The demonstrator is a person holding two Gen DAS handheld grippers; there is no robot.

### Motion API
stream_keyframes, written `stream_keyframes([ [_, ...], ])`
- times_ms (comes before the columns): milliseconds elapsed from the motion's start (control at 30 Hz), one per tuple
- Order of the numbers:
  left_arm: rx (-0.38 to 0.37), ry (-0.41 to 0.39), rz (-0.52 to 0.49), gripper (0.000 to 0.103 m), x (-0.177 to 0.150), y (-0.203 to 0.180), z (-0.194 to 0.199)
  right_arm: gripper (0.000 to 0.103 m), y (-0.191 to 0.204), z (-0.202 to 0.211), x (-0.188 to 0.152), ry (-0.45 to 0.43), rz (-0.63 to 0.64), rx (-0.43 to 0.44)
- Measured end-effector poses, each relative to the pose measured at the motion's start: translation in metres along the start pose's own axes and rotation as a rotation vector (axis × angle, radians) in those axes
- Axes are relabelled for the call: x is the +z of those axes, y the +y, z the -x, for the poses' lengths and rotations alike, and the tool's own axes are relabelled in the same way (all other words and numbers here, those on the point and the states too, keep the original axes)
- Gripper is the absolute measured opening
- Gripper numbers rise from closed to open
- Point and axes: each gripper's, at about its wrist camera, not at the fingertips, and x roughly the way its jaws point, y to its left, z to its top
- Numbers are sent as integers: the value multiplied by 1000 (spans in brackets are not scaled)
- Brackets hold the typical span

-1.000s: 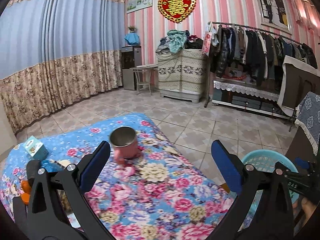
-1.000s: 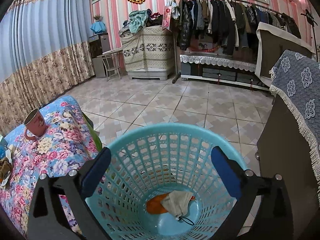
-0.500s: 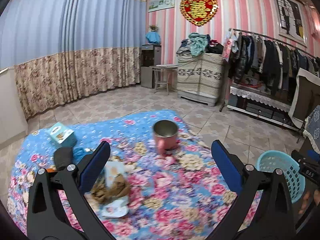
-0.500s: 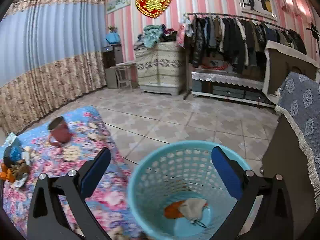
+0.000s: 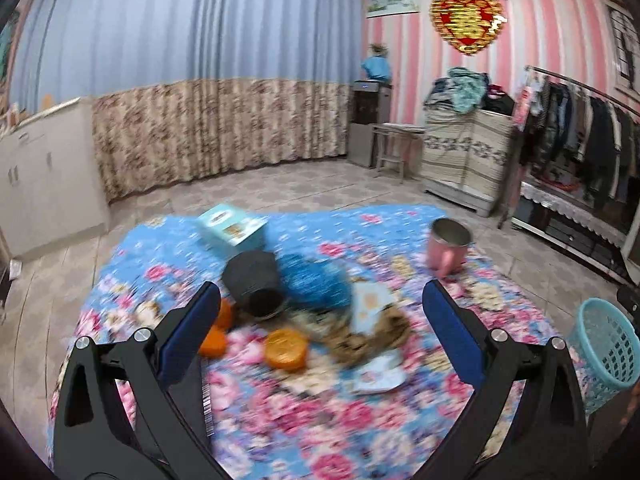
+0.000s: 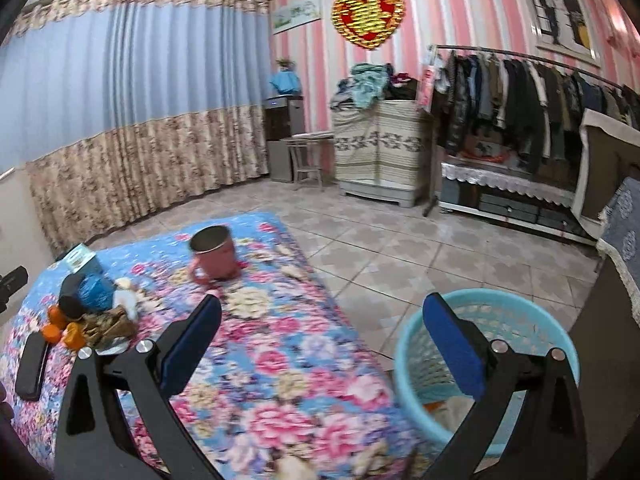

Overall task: Collect trash
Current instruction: 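Move both open tools back over the items on the bed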

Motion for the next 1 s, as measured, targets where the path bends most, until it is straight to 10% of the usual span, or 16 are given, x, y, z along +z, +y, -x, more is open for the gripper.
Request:
stream_keyframes([
  [467, 147, 73, 22, 98, -36, 90, -9, 98, 83, -39, -30, 125, 68, 136],
  [633, 166, 129, 10, 98, -41, 109, -20, 98, 122, -57, -39, 142, 151, 55],
  [1000, 154, 152, 41, 98, -45, 136, -35, 98, 198, -96, -32, 227, 192, 280],
])
